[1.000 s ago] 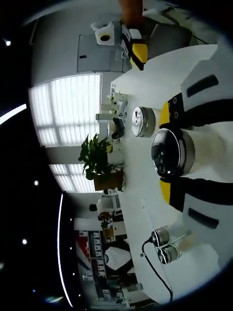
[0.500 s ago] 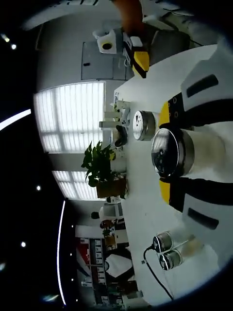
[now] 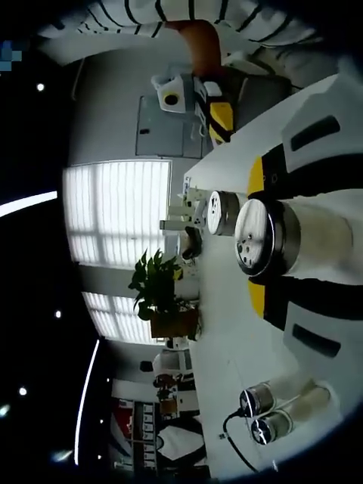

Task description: Rotate the seasoning bottle until the label or dispensing opening points toward the visible target arrow and the bottle remains upright within the marked orientation range

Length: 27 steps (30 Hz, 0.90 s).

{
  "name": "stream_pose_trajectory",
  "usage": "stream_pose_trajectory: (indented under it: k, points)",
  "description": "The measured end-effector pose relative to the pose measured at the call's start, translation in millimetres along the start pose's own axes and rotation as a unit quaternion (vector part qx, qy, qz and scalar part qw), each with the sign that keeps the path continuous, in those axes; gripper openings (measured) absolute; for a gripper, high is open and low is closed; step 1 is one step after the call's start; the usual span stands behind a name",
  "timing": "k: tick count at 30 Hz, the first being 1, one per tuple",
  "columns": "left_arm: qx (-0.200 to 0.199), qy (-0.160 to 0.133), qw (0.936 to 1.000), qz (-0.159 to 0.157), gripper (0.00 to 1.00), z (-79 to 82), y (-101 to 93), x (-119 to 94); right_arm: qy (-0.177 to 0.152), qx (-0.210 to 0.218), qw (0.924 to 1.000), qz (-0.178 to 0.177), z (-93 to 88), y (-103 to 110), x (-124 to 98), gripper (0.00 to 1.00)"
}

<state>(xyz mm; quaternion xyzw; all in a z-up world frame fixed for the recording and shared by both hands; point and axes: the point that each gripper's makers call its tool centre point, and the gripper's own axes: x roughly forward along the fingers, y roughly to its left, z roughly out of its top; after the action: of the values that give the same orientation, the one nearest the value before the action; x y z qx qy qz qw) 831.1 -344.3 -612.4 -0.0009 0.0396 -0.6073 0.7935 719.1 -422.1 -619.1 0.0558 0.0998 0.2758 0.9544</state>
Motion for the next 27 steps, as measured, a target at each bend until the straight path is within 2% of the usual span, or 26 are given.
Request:
stream_pose_trajectory:
  k: [3,6,9,11,13,15,19,21,25,27]
  points:
    - [-0.002,0.001,1.0,-0.009,0.42,0.1,-1.2,0.0,-0.003,-0.004,1.0,0.004,3.2,2.7,0.5,0.07]
    - [0.057,0.022,0.9981,0.01,0.45,-2.2,-0.1,-1.6,-0.008,-0.005,0.9999,0.004,7.0,2.4,0.9,0.08]
    - [0.021,0.003,0.9995,0.024,0.44,10.0,-0.2,-5.5,-0.011,-0.003,0.9999,0.003,8.6,2.1,1.3,0.08]
    - [0.013,-0.003,0.9978,0.065,0.51,16.4,10.0,-11.9,-0.011,-0.002,0.9999,0.003,8.1,2.3,1.5,0.08]
    - [0.01,-0.019,0.9977,0.064,0.51,24.5,3.5,-16.5,-0.012,0.001,0.9999,0.003,7.9,3.1,1.4,0.08]
    - [-0.005,-0.031,0.9964,0.079,0.51,30.3,1.2,-21.8,-0.014,0.005,0.9999,0.003,7.9,4.0,1.6,0.08]
    - [-0.004,-0.021,0.9897,0.142,0.51,29.3,9.1,-30.7,-0.016,0.01,0.9998,0.004,7.6,5.8,4.3,0.08]
    - [-0.006,-0.036,0.987,0.156,0.52,33.2,5.4,-31.0,-0.017,0.011,0.9998,0.005,8.4,6.6,5.8,0.08]
    - [0.016,-0.022,0.9879,0.153,0.54,25.8,-4.1,-22.7,-0.019,0.01,0.9997,0.008,11.0,8.9,8.4,0.08]
    - [0.011,-0.023,0.9867,0.161,0.54,24.3,-4.9,-19.7,-0.019,0.008,0.9998,0.008,12.2,9.6,8.7,0.08]
